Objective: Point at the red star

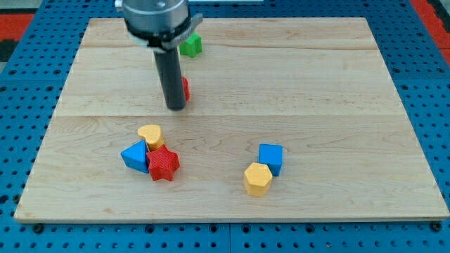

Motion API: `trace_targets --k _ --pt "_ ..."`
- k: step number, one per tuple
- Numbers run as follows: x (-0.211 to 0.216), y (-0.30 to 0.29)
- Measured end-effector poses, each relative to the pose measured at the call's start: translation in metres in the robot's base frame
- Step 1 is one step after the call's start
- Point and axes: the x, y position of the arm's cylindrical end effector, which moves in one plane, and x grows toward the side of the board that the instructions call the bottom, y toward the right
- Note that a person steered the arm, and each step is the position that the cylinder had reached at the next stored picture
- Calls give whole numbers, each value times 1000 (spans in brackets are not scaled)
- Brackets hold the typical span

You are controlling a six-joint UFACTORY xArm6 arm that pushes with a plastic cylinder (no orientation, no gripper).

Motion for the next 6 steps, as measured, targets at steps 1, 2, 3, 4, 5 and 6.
trace_targets --k 1,2,3,4,5,6 --pt "-31 15" --pt "-69 16" --pt "-79 38" --pt "-10 68" --pt "56 71" --pt "86 84"
